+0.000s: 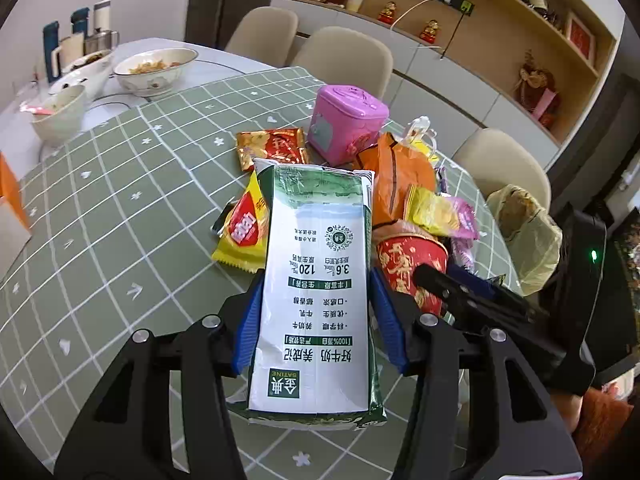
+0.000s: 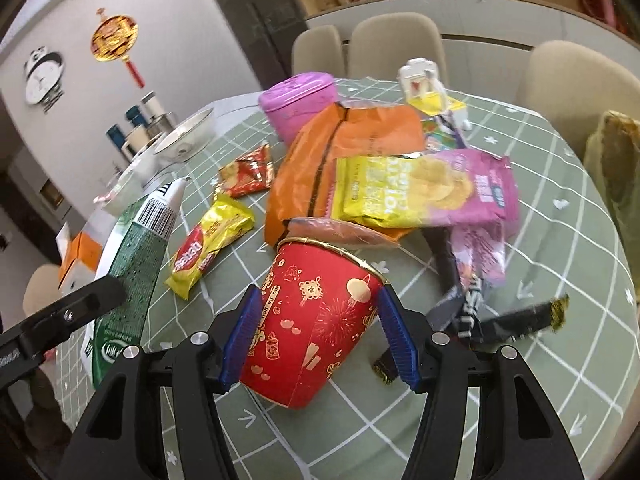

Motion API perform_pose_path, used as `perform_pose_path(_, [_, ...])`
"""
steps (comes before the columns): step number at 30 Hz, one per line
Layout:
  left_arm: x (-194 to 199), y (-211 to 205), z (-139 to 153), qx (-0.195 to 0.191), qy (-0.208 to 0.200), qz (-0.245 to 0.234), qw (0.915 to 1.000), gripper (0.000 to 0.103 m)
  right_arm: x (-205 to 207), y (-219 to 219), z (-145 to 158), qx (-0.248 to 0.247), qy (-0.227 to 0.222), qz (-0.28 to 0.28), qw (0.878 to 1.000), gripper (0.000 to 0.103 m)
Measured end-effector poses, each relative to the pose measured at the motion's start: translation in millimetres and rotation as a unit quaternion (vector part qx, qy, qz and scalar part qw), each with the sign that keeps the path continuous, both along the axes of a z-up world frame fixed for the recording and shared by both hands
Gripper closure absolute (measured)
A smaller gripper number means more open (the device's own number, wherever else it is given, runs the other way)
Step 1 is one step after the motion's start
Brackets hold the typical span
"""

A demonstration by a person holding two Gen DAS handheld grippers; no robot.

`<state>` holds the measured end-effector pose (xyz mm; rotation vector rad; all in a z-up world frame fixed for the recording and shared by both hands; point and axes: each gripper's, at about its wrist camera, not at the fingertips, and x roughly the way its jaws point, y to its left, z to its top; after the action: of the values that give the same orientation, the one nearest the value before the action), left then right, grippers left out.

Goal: Collect trash
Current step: 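Carry the milk carton and red cup to the trash bag on the chair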

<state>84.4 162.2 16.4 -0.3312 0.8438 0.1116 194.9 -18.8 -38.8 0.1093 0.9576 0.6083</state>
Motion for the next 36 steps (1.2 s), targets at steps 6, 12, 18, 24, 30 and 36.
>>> perform_pose_path(6, [-7.9, -16.7, 0.3, 0.004, 0.005, 0.019, 0.9998, 0.054, -1.8, -23.4, 10.2, 0.012, 0.022, 0.0, 1.0, 0.061])
perform_pose_path(12, [-16.4, -28.1, -9.4, -0.027, 0.009, 0.03, 0.9991, 0.054, -23.6, -53.1, 33.8, -0.023, -0.033, 0.027, 0.999, 0.085])
perform_pose_path(18, [-18.1, -36.4, -11.2, -0.048, -0.002, 0.029, 0.9984, 0.054, -32.0, -97.7, 44.6, -0.063, -0.097, -0.009, 0.993, 0.051])
perform_pose_path(24, [-21.6, -36.6, -15.4, -0.052, 0.007, 0.024, 0.9983, 0.054, -12.9, -102.5, 9.6, -0.073, -0.056, -0.005, 0.996, 0.049])
perform_pose_path(30, [-35.1, -27.3, -15.3, -0.041, 0.012, 0.027, 0.9987, 0.054, -20.5, -75.6, 22.6, -0.041, -0.097, -0.008, 0.994, 0.049])
perform_pose_path(36, [-45.3, -5.7, -12.8, -0.028, 0.005, 0.053, 0.9982, 0.054, -24.6, -26.5, 25.2, 0.041, -0.039, -0.023, 0.998, 0.049])
